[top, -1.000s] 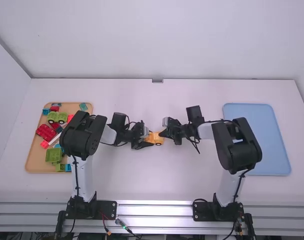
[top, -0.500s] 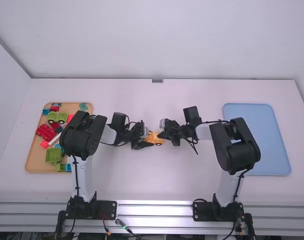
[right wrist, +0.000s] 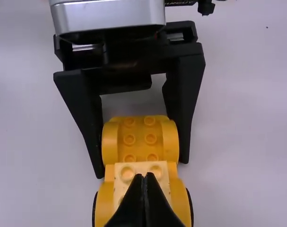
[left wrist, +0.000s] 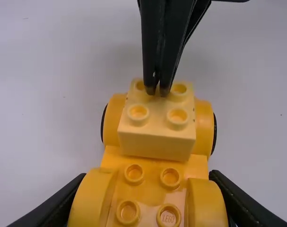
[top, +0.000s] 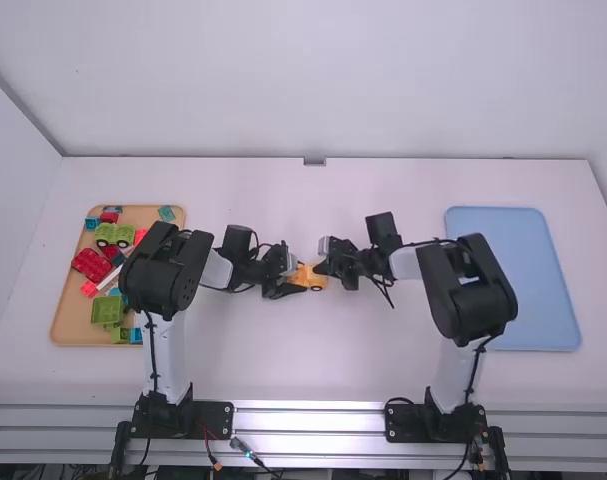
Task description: Assemble lego blocks to make yellow taxi
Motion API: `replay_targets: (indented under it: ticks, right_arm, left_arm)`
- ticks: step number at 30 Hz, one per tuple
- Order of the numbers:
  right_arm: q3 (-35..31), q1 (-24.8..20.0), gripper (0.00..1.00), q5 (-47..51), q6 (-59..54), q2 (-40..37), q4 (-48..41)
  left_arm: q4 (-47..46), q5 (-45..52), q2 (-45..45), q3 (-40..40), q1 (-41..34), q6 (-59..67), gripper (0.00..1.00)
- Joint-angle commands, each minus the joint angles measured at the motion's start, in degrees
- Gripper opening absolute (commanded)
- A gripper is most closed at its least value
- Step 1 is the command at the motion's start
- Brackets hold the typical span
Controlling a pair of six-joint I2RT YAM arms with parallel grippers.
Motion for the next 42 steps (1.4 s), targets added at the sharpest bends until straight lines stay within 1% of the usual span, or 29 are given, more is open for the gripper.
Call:
replay_targets:
  ticks: [1, 10, 14, 16, 19, 22, 27, 30, 32, 34, 37, 41, 42]
  right_arm:
    - [-0.3, 0.1, 0.00, 1.6, 2.3, 3.1, 0.2]
    - [-0.3, 0.2, 0.00, 7.7, 2.8, 3.6, -1.3]
    - [-0.3, 1.3, 0.00, 11.0, 2.7, 3.6, -3.0]
    - [-0.3, 1.1, 0.00, 11.9, 0.4, 3.6, -4.5]
    - [-0.3, 1.1, 0.00, 11.5, -2.2, 3.6, -6.7]
    - [-0.4, 1.0, 0.00, 11.9, -2.1, 3.8, -7.4]
    - [-0.3, 0.3, 0.00, 11.5, -2.0, 7.1, -5.0]
    - [-0.3, 0.3, 0.00, 9.9, -2.0, 7.6, -3.6]
    - [0.2, 0.1, 0.00, 6.9, -2.0, 6.6, -3.0]
    - [1.5, -0.9, 0.00, 2.7, -2.1, 3.9, -3.5]
    - [2.9, -1.6, 0.00, 1.2, -4.0, -0.2, -5.0]
    - [3.5, -2.0, 0.00, 1.2, -6.3, -6.1, -5.8]
    - [3.5, -2.1, 0.03, 1.2, -6.3, -7.3, -5.8]
  left_arm:
    - [-1.1, -1.8, 1.1, -0.4, -0.2, -1.3, 0.46]
    - [-1.1, -1.8, 1.1, -0.4, -0.2, -1.3, 0.46]
    - [-1.1, -1.9, 1.1, -0.4, -0.2, -1.3, 0.46]
    - [-1.2, -1.9, 1.1, -0.2, -0.2, -1.3, 0.45]
    - [-0.9, -1.8, 1.1, -0.2, -0.2, -1.3, 0.45]
    - [-0.9, -1.8, 1.1, -0.2, -0.2, -1.3, 0.45]
    - [-0.9, -1.8, 1.1, -0.2, -0.2, -1.3, 0.45]
    - [-0.9, -1.8, 1.1, -0.3, -0.2, -1.3, 0.45]
    - [-0.9, -1.8, 1.1, -0.3, -0.2, -1.3, 0.45]
    - [-0.9, -1.8, 1.1, -0.3, -0.2, -1.3, 0.42]
    - [-0.9, -1.8, 1.1, -0.3, -0.2, -1.3, 0.40]
    - [-0.9, -1.8, 1.1, -0.3, -0.2, -1.3, 0.41]
    - [-0.9, -1.8, 1.1, -0.3, -0.2, -1.3, 0.41]
